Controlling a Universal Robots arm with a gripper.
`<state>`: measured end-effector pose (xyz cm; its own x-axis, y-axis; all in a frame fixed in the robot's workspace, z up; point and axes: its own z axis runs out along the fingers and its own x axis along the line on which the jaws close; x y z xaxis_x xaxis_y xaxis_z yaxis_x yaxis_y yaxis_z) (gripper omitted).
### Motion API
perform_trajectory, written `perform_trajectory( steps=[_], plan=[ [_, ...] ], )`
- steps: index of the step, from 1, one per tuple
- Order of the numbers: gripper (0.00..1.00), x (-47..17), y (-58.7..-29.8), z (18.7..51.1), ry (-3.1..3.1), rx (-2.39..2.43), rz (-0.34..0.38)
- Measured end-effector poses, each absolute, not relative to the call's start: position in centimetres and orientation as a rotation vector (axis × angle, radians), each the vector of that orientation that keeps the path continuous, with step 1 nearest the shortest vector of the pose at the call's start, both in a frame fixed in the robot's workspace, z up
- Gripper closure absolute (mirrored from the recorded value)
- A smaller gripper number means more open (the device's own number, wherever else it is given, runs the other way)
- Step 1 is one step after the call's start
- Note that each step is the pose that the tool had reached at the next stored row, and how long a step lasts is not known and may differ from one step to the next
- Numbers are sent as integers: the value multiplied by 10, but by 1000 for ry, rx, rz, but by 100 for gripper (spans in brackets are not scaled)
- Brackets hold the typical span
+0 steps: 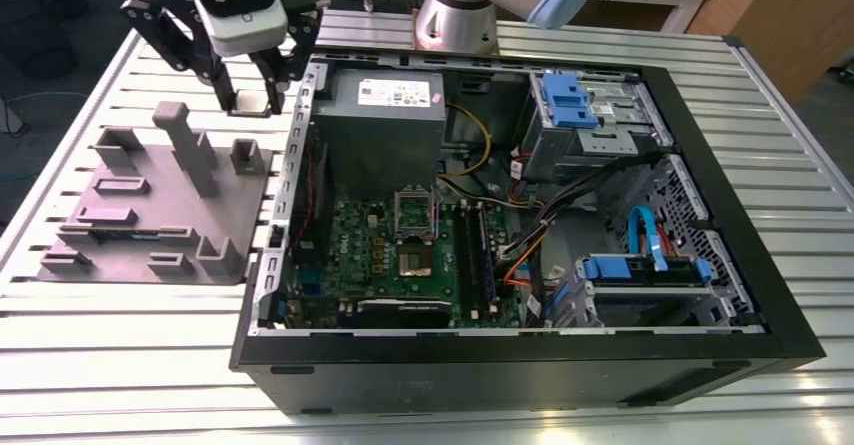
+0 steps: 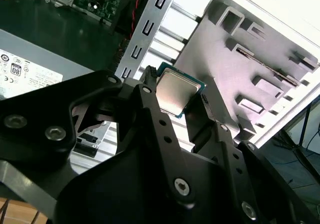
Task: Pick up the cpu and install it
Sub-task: 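Pick up the cpu and move it towards the insertion slot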
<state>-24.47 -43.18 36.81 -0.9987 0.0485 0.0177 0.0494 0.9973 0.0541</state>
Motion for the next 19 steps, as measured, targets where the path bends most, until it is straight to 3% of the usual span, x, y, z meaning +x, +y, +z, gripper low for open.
perform_trajectory(
  steps=[19],
  plan=[
    [53,-236,-432,368,-3123,-77,-85]
  ],
)
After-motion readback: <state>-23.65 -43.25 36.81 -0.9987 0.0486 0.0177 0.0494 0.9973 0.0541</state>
